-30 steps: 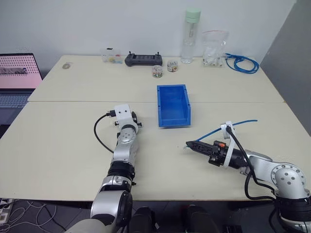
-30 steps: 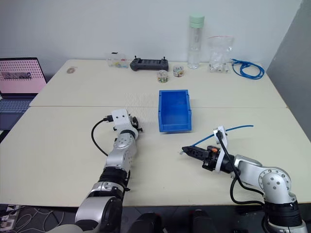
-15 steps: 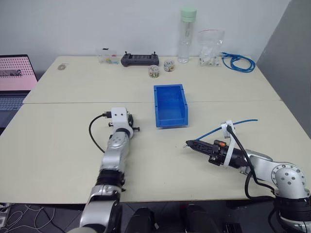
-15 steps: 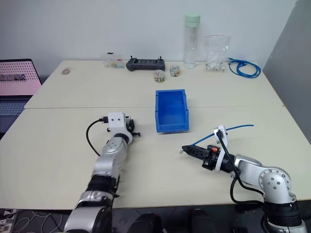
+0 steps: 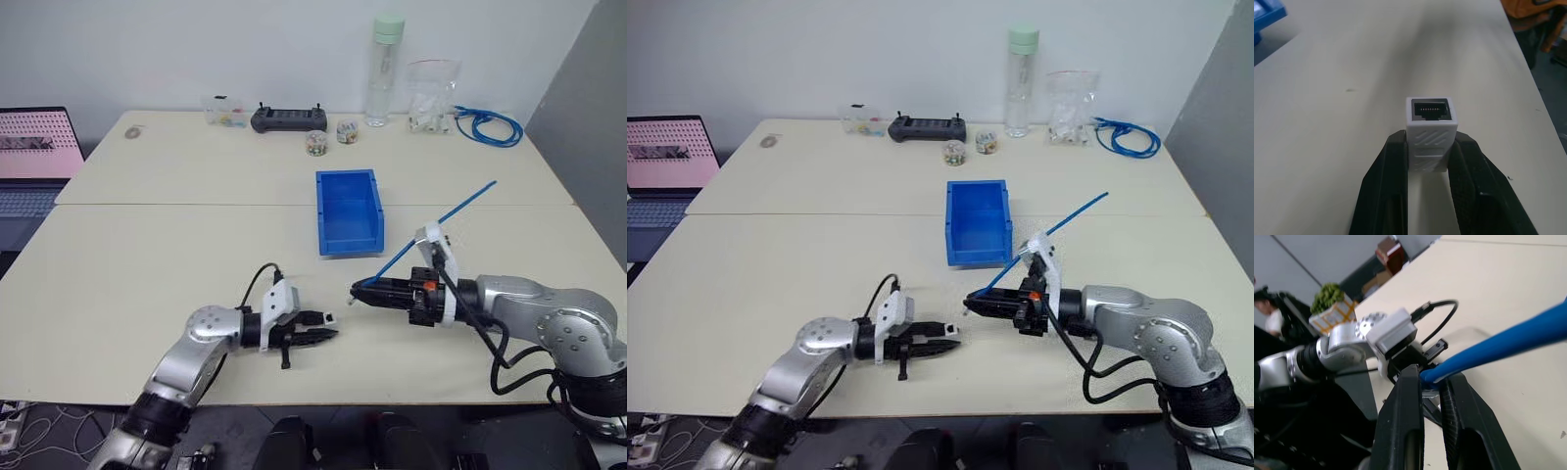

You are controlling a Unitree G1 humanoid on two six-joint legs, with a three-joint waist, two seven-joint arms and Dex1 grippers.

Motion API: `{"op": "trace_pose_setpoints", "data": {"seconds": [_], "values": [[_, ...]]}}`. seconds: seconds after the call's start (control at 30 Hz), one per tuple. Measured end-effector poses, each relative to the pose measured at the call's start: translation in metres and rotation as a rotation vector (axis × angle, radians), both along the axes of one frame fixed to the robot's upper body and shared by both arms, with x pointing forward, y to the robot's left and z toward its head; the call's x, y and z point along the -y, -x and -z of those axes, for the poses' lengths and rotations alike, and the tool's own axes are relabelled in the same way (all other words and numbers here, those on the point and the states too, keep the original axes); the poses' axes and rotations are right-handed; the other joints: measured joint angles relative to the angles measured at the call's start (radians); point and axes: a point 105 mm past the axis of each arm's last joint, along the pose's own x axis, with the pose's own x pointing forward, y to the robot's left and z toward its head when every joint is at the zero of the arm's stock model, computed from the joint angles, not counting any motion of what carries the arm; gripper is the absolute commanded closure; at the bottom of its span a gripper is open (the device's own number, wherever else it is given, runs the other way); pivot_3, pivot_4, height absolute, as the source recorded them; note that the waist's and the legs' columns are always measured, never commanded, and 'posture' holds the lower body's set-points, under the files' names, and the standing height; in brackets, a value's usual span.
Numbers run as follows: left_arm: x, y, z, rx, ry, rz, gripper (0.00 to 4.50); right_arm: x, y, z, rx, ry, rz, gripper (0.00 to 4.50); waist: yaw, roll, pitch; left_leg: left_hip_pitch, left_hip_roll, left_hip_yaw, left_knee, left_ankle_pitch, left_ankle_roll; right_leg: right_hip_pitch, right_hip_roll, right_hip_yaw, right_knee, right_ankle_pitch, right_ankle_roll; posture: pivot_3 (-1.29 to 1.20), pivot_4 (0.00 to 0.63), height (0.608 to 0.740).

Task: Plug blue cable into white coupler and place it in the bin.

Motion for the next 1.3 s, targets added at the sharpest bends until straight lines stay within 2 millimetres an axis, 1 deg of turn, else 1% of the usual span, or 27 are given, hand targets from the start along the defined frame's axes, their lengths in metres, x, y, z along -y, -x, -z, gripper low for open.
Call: {"op": "trace_pose_setpoints", "data": {"seconds": [0.1, 0.2, 0.33, 0.5, 0.7, 0.87, 1.13, 1.3], "values": [[0.004, -0.007, 0.008, 0.019, -0.026, 0.048, 3.72, -0.001, -0.002, 0.011, 0.072, 0.068, -0.035, 4.32, 0.0, 0.0, 0.0, 0.0, 0.0, 0.001, 0.0, 0.0, 0.0, 0.0, 0.001, -0.001, 0.0, 0.0, 0.0, 0.0, 0.15, 0.74], [0.008, -0.013, 0.01, 0.053, -0.032, 0.098, 3.72, 0.001, -0.009, 0.02, 0.148, 0.116, -0.037, 4.32, -0.001, 0.0, 0.0, 0.0, 0.0, 0.001, 0.0, 0.0, 0.0, 0.0, 0.002, -0.001, 0.0, 0.0, 0.0, 0.0, 0.15, 0.74], [0.008, -0.013, 0.011, 0.078, -0.03, 0.122, 3.72, -0.001, -0.018, 0.023, 0.227, 0.123, -0.013, 4.32, -0.001, 0.0, 0.0, 0.0, 0.0, 0.0, 0.001, 0.0, 0.0, 0.0, 0.001, 0.0, 0.001, 0.0, 0.0, 0.0, 0.15, 0.74], [0.01, -0.014, 0.012, 0.093, -0.03, 0.128, 3.72, -0.012, -0.019, 0.028, 0.317, 0.143, -0.038, 4.32, -0.001, 0.0, 0.0, 0.001, 0.0, 0.0, 0.001, 0.0, 0.0, 0.0, 0.001, 0.0, 0.002, 0.0, 0.0, 0.0, 0.15, 0.74], [0.01, -0.014, 0.012, 0.102, -0.032, 0.13, 3.72, -0.021, -0.015, 0.035, 0.352, 0.161, -0.088, 4.32, -0.001, 0.0, 0.0, 0.001, 0.0, 0.0, 0.002, 0.0, 0.0, 0.0, 0.001, 0.0, 0.003, 0.0, 0.0, 0.0, 0.15, 0.74], [0.01, -0.013, 0.012, 0.096, -0.028, 0.121, 3.72, -0.019, -0.014, 0.052, 0.327, 0.206, -0.103, 4.32, -0.001, 0.0, 0.0, 0.001, 0.0, 0.0, 0.002, 0.0, 0.0, 0.0, 0.001, 0.0, 0.003, 0.0, 0.0, 0.0, 0.15, 0.74], [0.011, -0.013, 0.012, 0.075, -0.027, 0.107, 3.72, -0.018, -0.015, 0.054, 0.359, 0.217, -0.12, 4.32, -0.001, 0.0, 0.0, 0.002, 0.0, 0.0, 0.002, 0.0, 0.0, 0.001, 0.001, 0.0, 0.003, 0.0, 0.0, 0.0, 0.15, 0.74], [0.011, -0.013, 0.012, 0.068, -0.026, 0.101, 3.72, -0.017, -0.019, 0.054, 0.361, 0.222, -0.113, 4.32, -0.001, 0.0, -0.001, 0.002, 0.0, 0.0, 0.002, 0.0, 0.0, 0.001, 0.001, 0.0, 0.003, 0.0, 0.0, 0.0, 0.15, 0.74]]}}
